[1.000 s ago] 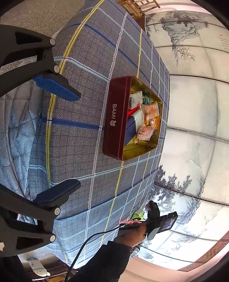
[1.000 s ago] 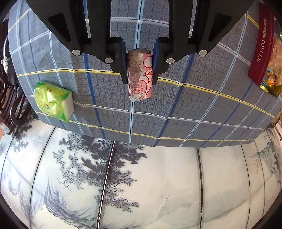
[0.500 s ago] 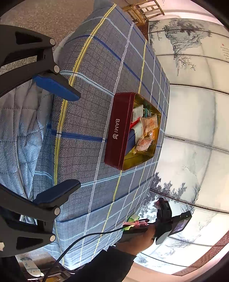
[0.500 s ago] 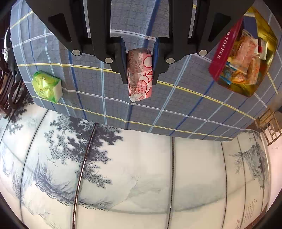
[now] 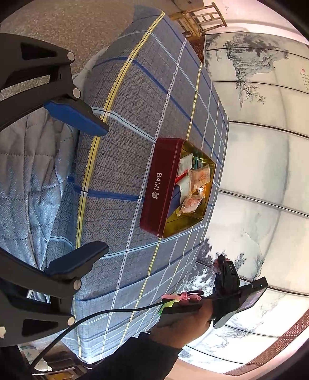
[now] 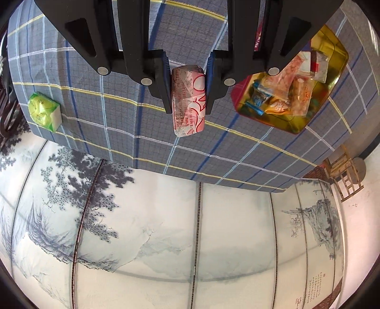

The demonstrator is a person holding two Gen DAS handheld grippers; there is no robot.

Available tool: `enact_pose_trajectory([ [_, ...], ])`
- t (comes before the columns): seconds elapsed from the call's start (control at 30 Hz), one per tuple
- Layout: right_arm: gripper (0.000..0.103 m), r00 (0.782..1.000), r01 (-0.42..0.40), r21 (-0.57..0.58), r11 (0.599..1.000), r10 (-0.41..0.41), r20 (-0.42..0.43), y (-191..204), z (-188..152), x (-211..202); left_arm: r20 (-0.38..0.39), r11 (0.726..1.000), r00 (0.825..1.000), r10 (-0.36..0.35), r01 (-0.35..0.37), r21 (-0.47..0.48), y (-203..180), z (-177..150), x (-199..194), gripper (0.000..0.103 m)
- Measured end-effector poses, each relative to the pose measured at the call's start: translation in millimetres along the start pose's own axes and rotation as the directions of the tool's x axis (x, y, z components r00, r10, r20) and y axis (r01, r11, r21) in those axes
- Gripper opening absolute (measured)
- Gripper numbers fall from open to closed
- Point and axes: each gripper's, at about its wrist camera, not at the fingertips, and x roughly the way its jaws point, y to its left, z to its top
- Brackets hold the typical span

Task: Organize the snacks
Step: 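Carry the pink candy with the right gripper over the tin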

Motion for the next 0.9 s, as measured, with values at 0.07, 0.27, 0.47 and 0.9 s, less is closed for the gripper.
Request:
enact_pose_trajectory([
  [0.07,0.025,1.000,-0.020,-0.012,1.000,0.020,-0.005,13.2,-3.8,0.7,-0.002,1.000,1.000,0.005,-0.005,-0.009,2.8,-0.8,-0.3,0.088],
  [0.27,0.025,0.996,-0.081,-0.037,0.996,0.080,-0.026,50.5,-12.8,2.2,-0.002,0.999,1.000,0.013,-0.013,-0.032,11.6,-2.4,-0.1,0.088],
  [0.47,0.025,0.990,-0.131,-0.051,0.990,0.128,-0.067,78.8,-26.7,9.4,-0.011,0.999,1.000,0.012,-0.013,-0.050,19.3,-5.1,3.6,0.088],
  [0.9,0.025,0.960,-0.232,-0.109,0.966,0.210,-0.183,128.3,-87.3,19.1,-0.031,0.995,0.999,0.044,-0.046,-0.087,36.4,-9.3,12.7,0.088],
])
